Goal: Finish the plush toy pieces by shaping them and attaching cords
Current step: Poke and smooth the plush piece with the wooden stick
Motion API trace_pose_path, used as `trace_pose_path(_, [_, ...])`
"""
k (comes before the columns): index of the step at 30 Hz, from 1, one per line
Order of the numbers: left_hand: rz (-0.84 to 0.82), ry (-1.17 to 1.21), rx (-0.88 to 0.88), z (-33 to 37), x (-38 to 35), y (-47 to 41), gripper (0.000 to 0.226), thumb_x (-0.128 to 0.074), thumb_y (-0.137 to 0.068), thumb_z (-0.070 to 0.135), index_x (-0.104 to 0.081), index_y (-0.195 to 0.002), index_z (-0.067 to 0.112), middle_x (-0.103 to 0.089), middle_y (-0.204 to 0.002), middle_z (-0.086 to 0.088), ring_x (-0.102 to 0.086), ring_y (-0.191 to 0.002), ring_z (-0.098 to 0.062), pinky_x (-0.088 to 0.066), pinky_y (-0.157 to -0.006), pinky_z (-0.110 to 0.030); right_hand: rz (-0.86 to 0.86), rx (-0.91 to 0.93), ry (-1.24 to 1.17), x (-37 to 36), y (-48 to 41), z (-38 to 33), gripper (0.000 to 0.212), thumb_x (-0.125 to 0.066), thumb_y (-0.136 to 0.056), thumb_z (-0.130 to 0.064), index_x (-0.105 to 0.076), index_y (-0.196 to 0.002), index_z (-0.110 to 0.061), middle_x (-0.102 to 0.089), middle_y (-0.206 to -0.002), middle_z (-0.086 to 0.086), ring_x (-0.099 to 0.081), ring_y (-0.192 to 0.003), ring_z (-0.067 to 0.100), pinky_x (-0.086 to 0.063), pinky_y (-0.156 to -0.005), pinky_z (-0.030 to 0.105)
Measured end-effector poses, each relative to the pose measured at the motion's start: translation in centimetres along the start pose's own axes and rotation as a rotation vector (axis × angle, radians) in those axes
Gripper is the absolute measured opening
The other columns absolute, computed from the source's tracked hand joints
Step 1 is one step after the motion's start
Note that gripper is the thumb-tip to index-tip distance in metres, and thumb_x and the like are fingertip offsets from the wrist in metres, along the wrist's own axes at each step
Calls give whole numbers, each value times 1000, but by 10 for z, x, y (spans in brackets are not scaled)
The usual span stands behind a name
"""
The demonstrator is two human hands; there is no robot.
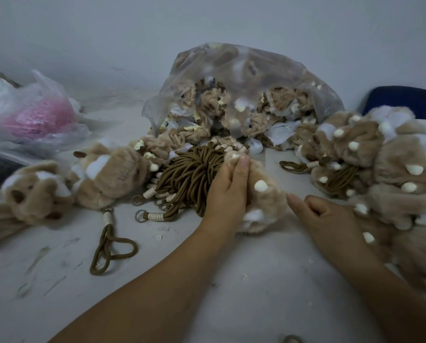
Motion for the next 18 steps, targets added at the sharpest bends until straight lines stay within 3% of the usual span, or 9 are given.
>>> trace_pose_path(3, [35,30,-22,2,2,1,52,-40,-96,53,-62,-120,12,-68,-107,5,-63,-110,-12,-49,-101,-32,-15,-12,-34,0,0,1,70,-44,-70,-79,-31,-62,-10,-25,-48,-4,-28,-44,7,-28,-48,30])
trace_pose_path(5, [38,59,-24,4,2,3,64,-36,-91,59,-60,-125,10,-68,-115,0,-62,-116,-14,-47,-104,-34,-36,-10,-64,0,1,0,70,-47,-70,-77,-30,-60,-10,-25,-48,-5,-27,-44,7,-25,-44,22])
trace_pose_path(7, [42,67,-8,4,2,4,62,-31,-89,65,-66,-115,22,-71,-108,11,-63,-109,-2,-50,-96,-19,-53,-17,-125,0,2,-1,69,-49,-69,-75,-29,-58,-10,-24,-49,-6,-25,-44,6,-25,-42,20])
trace_pose_path(9, [35,58,-9,7,1,6,54,-26,-90,69,-66,-93,32,-71,-92,24,-64,-92,9,-48,-78,-7,-68,-30,-193,0,3,-3,67,-50,-68,-74,-28,-56,-11,-24,-50,-6,-24,-45,7,-22,-40,18])
trace_pose_path(12, [-20,26,1,5,-8,10,63,-25,-84,76,-65,-84,28,-71,-79,13,-68,-85,-1,-51,-71,-14,-97,-44,-258,-4,4,-5,76,-45,-62,-77,-43,-59,-1,-32,-49,1,-29,-45,6,-26,-42,17])
trace_pose_path(14, [-71,43,60,-1,-14,13,81,-25,-68,91,-68,-93,26,-72,-82,9,-70,-92,-7,-53,-77,-19,-137,-70,-293,-11,4,-6,90,-42,-58,-78,-56,-75,10,-48,-59,22,-42,-50,16,-39,-51,26])
trace_pose_path(15, [-81,48,78,-2,-15,13,92,-25,-63,94,-68,-102,24,-73,-87,8,-69,-97,-9,-54,-82,-23,-145,-80,-293,-13,4,-6,95,-40,-56,-78,-57,-80,11,-51,-63,24,-44,-52,20,-41,-53,29])
trace_pose_path(17, [-86,56,92,-3,-15,12,100,-27,-69,91,-64,-122,16,-72,-103,-1,-66,-108,-15,-53,-95,-35,-131,-82,-273,-15,4,-6,95,-37,-56,-80,-56,-78,11,-47,-60,12,-36,-50,13,-34,-49,27])
trace_pose_path(18, [-79,57,89,-4,-14,11,89,-29,-75,86,-63,-124,19,-72,-106,0,-66,-110,-15,-52,-99,-39,-124,-81,-263,-16,5,-6,93,-37,-57,-80,-55,-76,10,-43,-60,8,-33,-50,10,-29,-47,25])
Point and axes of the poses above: each hand's wrist, its own y-axis away from the middle knuckle, its own x-axis out of the back of the hand, z = x × y, the point moved 5 cm from there along -y, towards the middle knuckle
